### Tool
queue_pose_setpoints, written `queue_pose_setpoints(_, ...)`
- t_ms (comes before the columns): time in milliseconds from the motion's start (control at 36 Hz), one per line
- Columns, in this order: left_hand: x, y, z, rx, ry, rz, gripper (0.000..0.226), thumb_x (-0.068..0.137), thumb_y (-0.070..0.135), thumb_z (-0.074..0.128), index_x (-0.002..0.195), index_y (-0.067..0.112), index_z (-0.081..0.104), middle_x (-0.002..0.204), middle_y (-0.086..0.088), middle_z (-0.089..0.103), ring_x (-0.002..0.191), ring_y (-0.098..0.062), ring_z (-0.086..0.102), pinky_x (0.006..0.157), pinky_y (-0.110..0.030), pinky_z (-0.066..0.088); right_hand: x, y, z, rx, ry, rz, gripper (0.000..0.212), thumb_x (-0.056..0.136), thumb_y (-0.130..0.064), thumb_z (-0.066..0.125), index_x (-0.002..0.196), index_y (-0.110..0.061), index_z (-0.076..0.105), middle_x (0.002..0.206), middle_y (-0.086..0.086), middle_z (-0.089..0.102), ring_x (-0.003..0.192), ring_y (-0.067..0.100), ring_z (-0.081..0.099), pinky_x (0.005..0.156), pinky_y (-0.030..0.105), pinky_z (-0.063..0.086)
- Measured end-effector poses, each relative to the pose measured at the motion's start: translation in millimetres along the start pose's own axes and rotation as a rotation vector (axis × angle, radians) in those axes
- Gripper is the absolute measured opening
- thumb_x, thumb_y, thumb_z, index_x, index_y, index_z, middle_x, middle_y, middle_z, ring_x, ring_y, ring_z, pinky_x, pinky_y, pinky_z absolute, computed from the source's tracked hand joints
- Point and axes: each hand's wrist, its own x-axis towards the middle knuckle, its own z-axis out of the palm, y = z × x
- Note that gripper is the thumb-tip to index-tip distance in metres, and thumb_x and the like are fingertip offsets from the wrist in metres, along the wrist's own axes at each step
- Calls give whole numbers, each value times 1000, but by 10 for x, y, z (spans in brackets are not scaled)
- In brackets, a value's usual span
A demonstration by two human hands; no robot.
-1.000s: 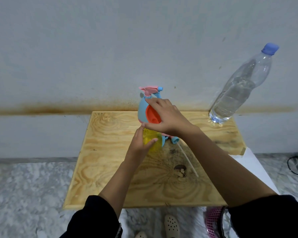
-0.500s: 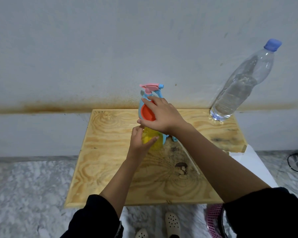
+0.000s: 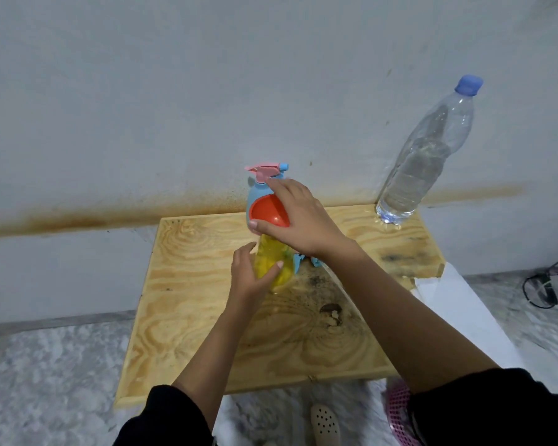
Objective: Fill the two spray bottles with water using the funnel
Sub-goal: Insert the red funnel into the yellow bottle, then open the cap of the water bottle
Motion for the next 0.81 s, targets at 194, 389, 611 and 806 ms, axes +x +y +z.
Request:
queue_pose_setpoints(194,-452,-175,185,277,105,288,45,82,40,55,110,5,54,101,-13,58,94,-27,54,84,-26,38,-501,458,-123,200,183,183,62,89,-32,59,143,-18,33,145,1,39,135,14,32,109,32,27)
queue_pose_setpoints(389,-371,399,774,281,-129,451,48,81,39,54,115,6,59,112,-13,62,107,-18,48,94,-23,37,-1021,1396,-214,91,263,500,62,81,-18,68,136,-7,43,134,8,50,126,20,44,105,32,33)
queue_pose_setpoints(611,652,1853,1600,277,-183,454,80,90,52,53,150,16,15,156,-1,18,143,-14,17,115,-32,21,-732,2236,-637,184,378,630,78,74,-21,79,136,0,37,131,17,47,124,30,42,91,19,30)
queue_pose_setpoints(806,1324,2519,2151,66,-170,377,97,78,54,68,150,22,11,153,3,19,140,-12,23,106,-28,29,-165,2646,-955,383,448,624,107,62,-35,87,145,-14,22,139,6,39,129,22,40,103,33,40)
